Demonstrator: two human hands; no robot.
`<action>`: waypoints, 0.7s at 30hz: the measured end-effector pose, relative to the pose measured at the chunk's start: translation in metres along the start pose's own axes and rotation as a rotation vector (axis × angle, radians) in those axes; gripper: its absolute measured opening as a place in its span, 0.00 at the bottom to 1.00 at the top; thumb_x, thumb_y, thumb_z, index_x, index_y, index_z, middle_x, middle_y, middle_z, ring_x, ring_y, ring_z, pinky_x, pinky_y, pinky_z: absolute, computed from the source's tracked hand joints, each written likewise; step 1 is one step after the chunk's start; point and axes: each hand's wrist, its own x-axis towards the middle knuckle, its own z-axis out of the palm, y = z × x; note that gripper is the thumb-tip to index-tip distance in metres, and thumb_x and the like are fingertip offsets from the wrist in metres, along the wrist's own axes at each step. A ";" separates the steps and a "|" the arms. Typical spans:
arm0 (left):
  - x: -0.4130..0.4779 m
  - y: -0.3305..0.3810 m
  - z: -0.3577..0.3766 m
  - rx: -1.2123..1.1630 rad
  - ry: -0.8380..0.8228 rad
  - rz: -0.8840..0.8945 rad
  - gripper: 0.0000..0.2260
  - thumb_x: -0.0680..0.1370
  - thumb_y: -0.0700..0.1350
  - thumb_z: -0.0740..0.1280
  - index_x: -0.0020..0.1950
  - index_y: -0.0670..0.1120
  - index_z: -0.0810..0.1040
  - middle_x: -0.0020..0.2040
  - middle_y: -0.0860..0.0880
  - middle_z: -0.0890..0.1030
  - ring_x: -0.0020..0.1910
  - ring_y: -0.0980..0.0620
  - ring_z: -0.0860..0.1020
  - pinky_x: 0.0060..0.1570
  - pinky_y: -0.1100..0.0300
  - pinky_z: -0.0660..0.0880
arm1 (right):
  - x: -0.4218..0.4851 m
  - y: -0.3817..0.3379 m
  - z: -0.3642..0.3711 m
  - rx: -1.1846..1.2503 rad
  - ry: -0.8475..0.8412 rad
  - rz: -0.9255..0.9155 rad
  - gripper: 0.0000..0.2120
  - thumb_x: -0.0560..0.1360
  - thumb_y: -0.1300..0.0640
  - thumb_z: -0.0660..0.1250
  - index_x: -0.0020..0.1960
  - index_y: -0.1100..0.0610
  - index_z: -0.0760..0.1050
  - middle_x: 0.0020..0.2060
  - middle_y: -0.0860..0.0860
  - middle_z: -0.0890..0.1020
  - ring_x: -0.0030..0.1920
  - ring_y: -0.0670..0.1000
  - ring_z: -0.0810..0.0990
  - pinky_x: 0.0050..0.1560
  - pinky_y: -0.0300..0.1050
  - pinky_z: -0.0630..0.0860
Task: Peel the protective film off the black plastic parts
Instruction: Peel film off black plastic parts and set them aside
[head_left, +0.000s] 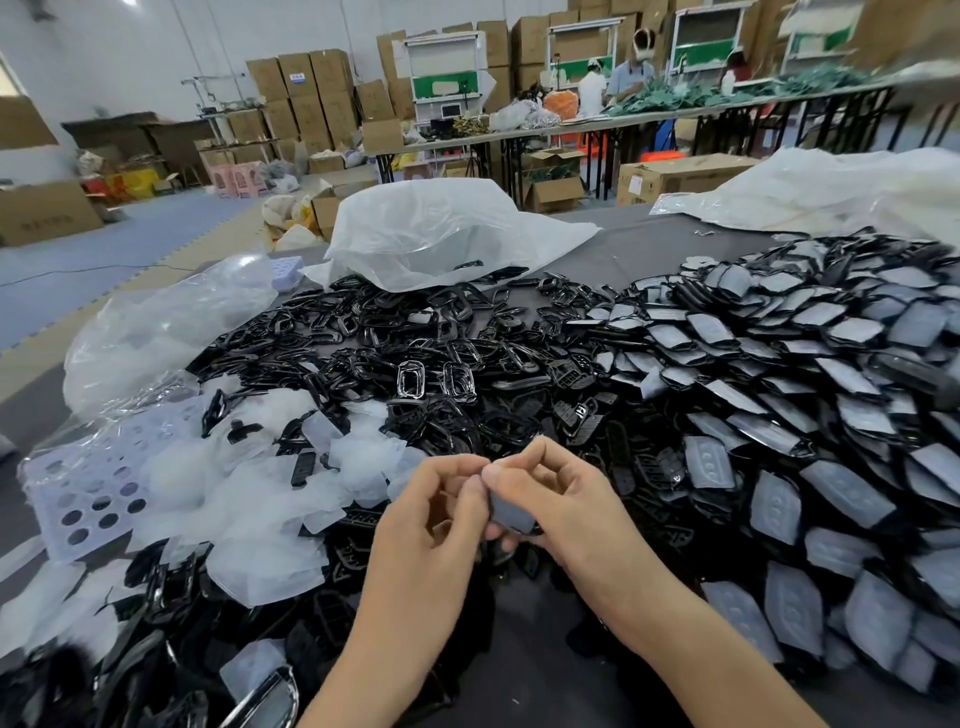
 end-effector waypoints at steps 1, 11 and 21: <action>0.001 0.000 -0.001 0.015 0.004 -0.010 0.08 0.81 0.42 0.65 0.48 0.53 0.81 0.33 0.52 0.82 0.32 0.59 0.79 0.34 0.70 0.74 | 0.000 0.002 0.000 -0.071 -0.008 -0.029 0.06 0.75 0.56 0.73 0.40 0.50 0.80 0.38 0.54 0.84 0.34 0.51 0.83 0.34 0.41 0.78; 0.007 -0.012 -0.011 0.116 0.075 0.031 0.05 0.79 0.52 0.66 0.51 0.63 0.80 0.35 0.56 0.81 0.33 0.59 0.78 0.36 0.70 0.73 | -0.005 0.002 -0.014 -0.433 -0.148 -0.060 0.14 0.84 0.56 0.60 0.60 0.40 0.78 0.36 0.52 0.85 0.31 0.48 0.80 0.30 0.40 0.76; -0.004 -0.020 -0.006 0.636 -0.101 0.362 0.11 0.80 0.61 0.59 0.61 0.63 0.70 0.49 0.63 0.73 0.53 0.63 0.73 0.55 0.68 0.68 | 0.002 -0.048 -0.088 -0.060 0.708 -0.373 0.42 0.77 0.43 0.68 0.82 0.44 0.45 0.47 0.53 0.87 0.40 0.51 0.87 0.39 0.39 0.82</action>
